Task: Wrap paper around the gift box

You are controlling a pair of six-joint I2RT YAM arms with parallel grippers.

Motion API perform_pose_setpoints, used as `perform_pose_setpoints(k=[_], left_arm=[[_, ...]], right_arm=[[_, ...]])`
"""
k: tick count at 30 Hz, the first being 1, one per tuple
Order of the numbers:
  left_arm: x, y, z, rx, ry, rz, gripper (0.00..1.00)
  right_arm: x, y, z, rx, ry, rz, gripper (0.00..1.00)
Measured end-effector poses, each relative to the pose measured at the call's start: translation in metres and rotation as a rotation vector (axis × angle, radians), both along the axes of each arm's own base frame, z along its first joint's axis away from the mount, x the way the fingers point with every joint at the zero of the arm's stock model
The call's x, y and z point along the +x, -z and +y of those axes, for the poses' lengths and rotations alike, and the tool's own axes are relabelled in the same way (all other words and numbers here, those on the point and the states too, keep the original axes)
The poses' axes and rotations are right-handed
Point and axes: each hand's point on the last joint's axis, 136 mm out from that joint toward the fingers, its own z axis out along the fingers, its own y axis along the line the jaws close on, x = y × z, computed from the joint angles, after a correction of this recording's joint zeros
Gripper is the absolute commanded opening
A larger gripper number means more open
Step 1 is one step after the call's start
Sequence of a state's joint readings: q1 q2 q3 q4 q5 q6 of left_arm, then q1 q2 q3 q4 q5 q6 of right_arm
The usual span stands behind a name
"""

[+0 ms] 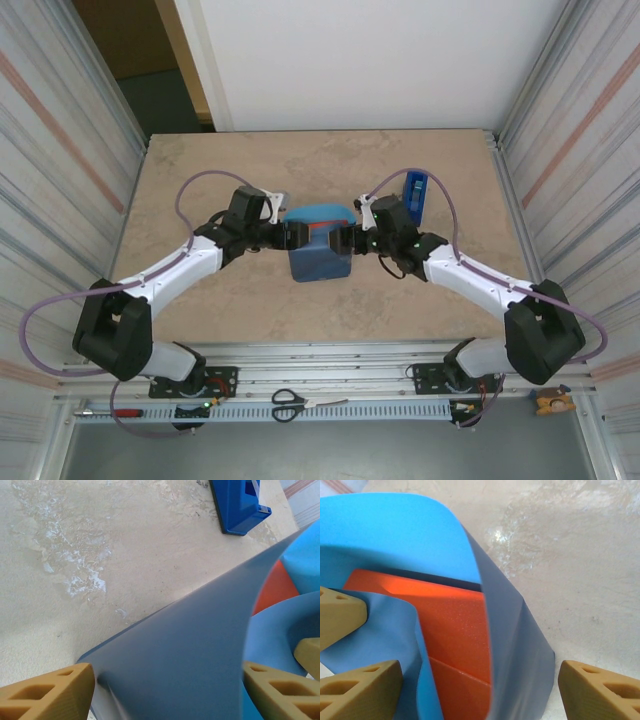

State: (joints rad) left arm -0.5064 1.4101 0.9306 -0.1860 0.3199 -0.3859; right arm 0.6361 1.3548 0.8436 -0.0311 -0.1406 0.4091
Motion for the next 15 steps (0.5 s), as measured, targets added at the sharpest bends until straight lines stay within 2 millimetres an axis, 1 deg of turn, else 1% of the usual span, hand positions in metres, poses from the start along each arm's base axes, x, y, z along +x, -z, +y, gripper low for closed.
perform_pose_setpoints(k=[4, 6, 7, 10, 12, 15], left_arm=[[0.0, 0.0, 0.0, 0.0, 0.0, 0.0, 0.7], [0.0, 0.0, 0.0, 0.0, 0.0, -0.001, 0.7], [0.0, 0.0, 0.0, 0.0, 0.0, -0.001, 0.7], [0.002, -0.001, 0.001, 0.006, -0.008, -0.006, 0.71], [0.002, -0.002, 0.002, 0.009, -0.01, -0.006, 0.75], [0.001, -0.005, 0.003, 0.011, -0.012, -0.008, 0.84]], right_arm=[[0.003, -0.003, 0.004, 0.01, 0.002, -0.027, 0.78], [0.006, -0.002, 0.005, 0.009, 0.012, -0.035, 0.75], [0.008, 0.0, 0.005, 0.008, 0.019, -0.033, 0.73], [0.009, 0.001, 0.008, 0.027, 0.029, -0.023, 0.62], [0.01, 0.001, 0.009, 0.034, 0.04, -0.02, 0.58], [0.012, 0.001, 0.01, 0.053, 0.059, -0.019, 0.57]])
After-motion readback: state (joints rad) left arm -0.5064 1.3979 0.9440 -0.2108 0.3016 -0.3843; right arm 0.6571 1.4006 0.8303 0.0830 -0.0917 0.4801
